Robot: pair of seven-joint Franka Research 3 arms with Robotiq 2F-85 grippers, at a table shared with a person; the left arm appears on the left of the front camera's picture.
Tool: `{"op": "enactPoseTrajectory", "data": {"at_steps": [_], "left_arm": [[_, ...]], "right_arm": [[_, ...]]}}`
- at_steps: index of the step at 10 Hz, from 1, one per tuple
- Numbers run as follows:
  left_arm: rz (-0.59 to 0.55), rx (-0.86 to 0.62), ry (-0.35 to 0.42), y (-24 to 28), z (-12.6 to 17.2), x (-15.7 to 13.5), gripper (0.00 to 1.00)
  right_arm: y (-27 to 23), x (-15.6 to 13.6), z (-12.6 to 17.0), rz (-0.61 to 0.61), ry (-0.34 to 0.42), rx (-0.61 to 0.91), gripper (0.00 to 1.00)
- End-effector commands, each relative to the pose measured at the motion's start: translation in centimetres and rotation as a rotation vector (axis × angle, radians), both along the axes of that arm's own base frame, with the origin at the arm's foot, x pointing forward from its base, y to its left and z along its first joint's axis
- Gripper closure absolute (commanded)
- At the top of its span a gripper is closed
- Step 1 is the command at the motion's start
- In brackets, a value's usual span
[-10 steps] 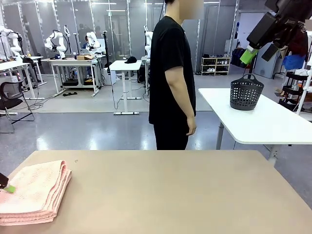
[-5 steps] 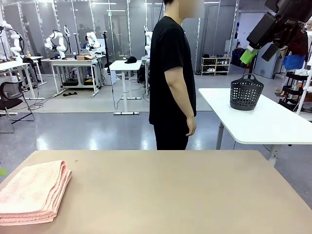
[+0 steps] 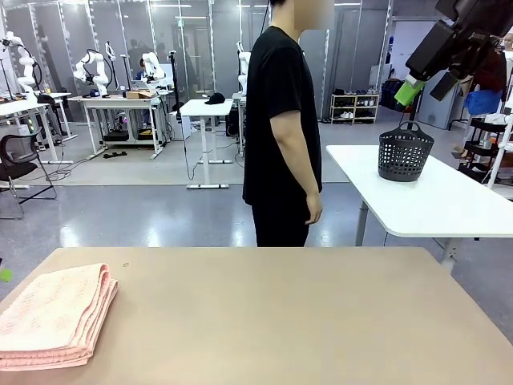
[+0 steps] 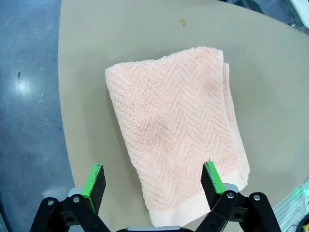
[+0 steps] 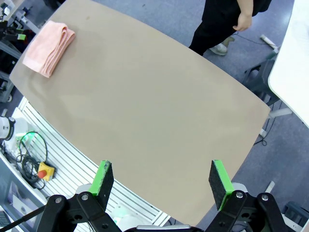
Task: Fold the towel.
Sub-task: Pick up the 100 cm Hotel Towel and place it on the left side of the table.
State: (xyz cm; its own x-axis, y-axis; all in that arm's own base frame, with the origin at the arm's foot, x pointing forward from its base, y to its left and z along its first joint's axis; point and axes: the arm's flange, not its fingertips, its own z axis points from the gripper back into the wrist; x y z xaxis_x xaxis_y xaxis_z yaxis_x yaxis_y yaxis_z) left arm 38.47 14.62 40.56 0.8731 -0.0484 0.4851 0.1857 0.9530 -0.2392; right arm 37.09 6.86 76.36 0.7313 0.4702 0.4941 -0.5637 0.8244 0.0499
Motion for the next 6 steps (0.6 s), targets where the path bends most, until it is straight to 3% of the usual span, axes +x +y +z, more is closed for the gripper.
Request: {"op": "enactPoseTrajectory", "data": {"at_steps": [1, 6], "left_arm": [[-0.002, 0.017, -0.002, 0.28, -0.15, -0.09, 0.0], [-0.002, 0.017, -0.002, 0.28, -0.15, -0.09, 0.0]], "right_arm": [[-0.04, -0.03, 0.01, -0.004, 0.001, -0.002, 0.0], [-0.04, -0.03, 0.01, -0.004, 0.001, -0.002, 0.0]]}}
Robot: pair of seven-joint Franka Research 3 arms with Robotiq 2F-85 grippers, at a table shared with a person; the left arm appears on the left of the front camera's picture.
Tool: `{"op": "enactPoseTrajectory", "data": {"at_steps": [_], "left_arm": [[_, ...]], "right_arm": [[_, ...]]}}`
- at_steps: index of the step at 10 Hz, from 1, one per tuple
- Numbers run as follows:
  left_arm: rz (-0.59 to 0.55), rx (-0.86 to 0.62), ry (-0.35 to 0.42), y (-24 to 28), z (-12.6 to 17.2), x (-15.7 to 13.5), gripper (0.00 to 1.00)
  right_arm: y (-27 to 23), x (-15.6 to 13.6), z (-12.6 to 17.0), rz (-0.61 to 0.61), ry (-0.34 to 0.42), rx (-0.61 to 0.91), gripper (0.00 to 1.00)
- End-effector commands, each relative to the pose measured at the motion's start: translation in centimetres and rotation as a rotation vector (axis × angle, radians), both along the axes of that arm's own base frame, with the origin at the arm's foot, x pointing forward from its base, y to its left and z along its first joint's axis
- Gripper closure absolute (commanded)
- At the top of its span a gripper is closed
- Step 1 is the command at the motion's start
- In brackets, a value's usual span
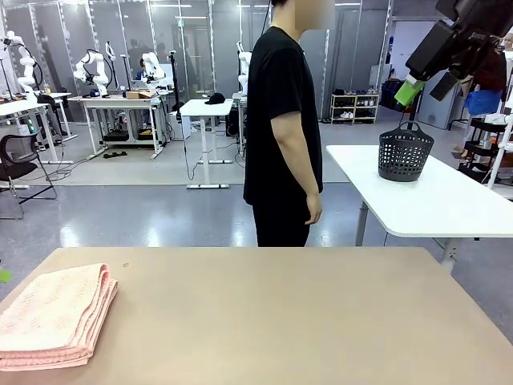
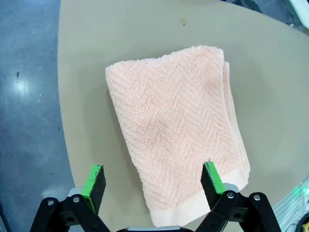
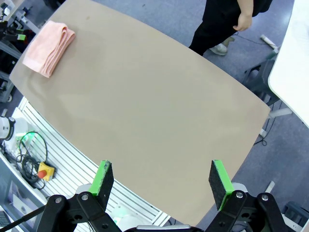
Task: Fold the towel.
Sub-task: Pick up the 100 cm Hotel Towel and place it on the left side of the table.
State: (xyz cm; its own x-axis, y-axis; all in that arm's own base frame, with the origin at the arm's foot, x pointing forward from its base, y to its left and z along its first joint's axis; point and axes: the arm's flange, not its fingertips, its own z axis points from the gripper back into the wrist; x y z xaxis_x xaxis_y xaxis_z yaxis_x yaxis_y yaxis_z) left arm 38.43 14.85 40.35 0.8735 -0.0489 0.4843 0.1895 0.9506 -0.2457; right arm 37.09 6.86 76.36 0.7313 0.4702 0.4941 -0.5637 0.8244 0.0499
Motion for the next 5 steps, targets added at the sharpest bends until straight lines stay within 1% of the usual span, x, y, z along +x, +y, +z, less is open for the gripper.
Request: {"op": "enactPoseTrajectory", "data": {"at_steps": [1, 5], "left_arm": [[0.002, 0.023, -0.003, 0.05, 0.06, -0.05, 0.0], [0.002, 0.023, -0.003, 0.05, 0.06, -0.05, 0.0]], "right_arm": [[-0.04, -0.03, 0.01, -0.004, 0.001, -0.002, 0.0], [-0.04, -0.03, 0.01, -0.004, 0.001, -0.002, 0.0]]}}
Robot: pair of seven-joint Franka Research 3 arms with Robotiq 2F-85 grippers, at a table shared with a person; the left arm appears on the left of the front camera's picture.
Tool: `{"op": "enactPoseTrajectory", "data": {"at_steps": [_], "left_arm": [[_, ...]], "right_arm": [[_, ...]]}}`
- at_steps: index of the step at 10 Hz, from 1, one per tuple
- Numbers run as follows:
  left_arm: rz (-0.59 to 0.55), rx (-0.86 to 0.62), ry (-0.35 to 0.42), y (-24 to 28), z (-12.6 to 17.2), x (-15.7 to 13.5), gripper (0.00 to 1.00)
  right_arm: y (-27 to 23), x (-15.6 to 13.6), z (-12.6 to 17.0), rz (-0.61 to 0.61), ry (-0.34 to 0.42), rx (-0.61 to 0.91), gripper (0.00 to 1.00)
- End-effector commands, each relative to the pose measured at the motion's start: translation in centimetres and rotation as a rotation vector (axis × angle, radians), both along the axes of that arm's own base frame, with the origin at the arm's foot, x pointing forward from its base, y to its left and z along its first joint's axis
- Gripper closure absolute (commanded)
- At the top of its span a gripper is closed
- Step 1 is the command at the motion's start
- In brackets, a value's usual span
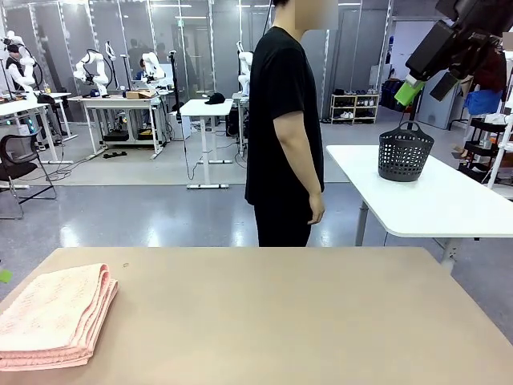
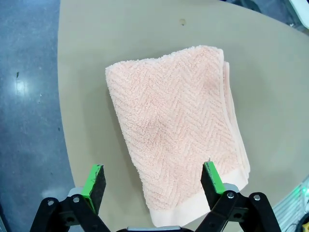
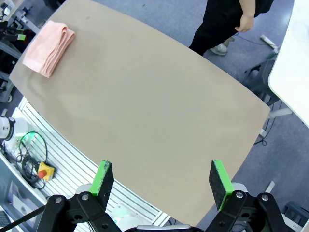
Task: Fold the towel.
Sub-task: Pick up the 100 cm Hotel Towel and place it on the left side of the table.
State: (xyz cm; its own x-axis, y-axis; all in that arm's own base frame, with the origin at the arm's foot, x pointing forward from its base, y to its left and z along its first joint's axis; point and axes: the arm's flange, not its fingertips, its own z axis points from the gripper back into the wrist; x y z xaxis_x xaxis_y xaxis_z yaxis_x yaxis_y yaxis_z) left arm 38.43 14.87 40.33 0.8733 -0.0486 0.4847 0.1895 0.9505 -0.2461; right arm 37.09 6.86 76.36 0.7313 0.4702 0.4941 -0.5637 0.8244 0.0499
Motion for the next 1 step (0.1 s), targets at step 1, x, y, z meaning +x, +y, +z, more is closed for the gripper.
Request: {"op": "enactPoseTrajectory", "data": {"at_steps": [1], "left_arm": [[0.002, 0.024, -0.003, 0.03, 0.08, -0.05, 0.0]], "right_arm": [[-0.04, -0.03, 0.01, -0.004, 0.001, -0.002, 0.0]]}}
